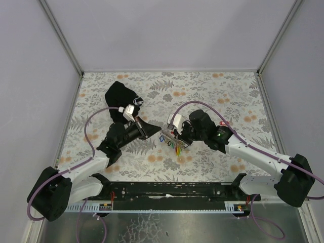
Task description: Put the keys on the keyring
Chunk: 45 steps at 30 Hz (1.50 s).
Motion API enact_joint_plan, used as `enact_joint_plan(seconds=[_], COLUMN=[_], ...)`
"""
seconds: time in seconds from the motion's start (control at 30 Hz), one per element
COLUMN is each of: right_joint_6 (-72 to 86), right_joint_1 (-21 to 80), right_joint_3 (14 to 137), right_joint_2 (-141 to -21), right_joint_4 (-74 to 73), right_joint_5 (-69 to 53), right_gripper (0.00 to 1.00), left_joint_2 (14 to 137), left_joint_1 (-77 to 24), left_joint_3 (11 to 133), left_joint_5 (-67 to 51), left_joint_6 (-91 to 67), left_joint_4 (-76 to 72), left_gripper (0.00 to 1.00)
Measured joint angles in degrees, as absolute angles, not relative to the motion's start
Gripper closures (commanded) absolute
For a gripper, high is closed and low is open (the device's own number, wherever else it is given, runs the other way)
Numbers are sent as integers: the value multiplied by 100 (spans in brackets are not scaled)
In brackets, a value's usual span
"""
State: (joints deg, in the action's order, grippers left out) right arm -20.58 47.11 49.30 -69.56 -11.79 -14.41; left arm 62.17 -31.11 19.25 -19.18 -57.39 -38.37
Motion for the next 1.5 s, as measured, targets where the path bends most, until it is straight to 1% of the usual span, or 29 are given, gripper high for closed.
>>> enact_joint_plan(seconds=[0.13, 0.33, 0.53, 0.8, 0.87, 1.03, 1.17, 1.23, 1.3, 1.4, 1.5], right_joint_6=[-1938, -1688, -1350, -1037, -982, -847, -847, -904, -978, -1055, -1059], right_joint_1=[4711, 4711, 4711, 4816, 4856, 4877, 4936, 4941, 4932, 4790, 4331], right_joint_3=[4908, 4683, 4414, 4010, 3957, 3841, 3833, 3833, 3833, 3833, 3833], right_joint_2=[-6958, -6960, -6958, -6958, -6956, -6899, -6587, -6361, -6128, -5852, -5747], right_joint_4=[-963, -600, -169, 336, 469, 805, 928, 917, 847, 790, 799], right_joint_5=[-1448, -1570, -1669, -1667, -1656, -1662, -1767, -1769, -1776, -1962, -2381], right_gripper=[98, 99, 100, 100, 94, 66, 51, 48, 48, 48, 51], left_joint_2=[6025, 5988, 6027, 6077, 6095, 6392, 6713, 6799, 6840, 6877, 6928], left_joint_1=[-3118, -3127, -3234, -3916, -4014, -4077, -4080, -4080, -4080, -4077, -4077], left_joint_3=[2318, 2362, 2095, 1319, 1160, 987, 858, 816, 810, 810, 812], left_joint_5=[-1811, -1774, -1592, -276, -32, 161, 36, -43, -169, -384, -659], left_joint_6=[-5100, -4536, -4381, -4471, -4491, -4449, -4171, -3992, -3782, -3509, -3299], left_joint_4=[-3065, -2906, -3308, -4534, -4880, -5743, -6340, -6528, -6678, -6840, -7043], left_gripper=[100, 100, 100, 100, 100, 100, 100, 100, 100, 100, 100])
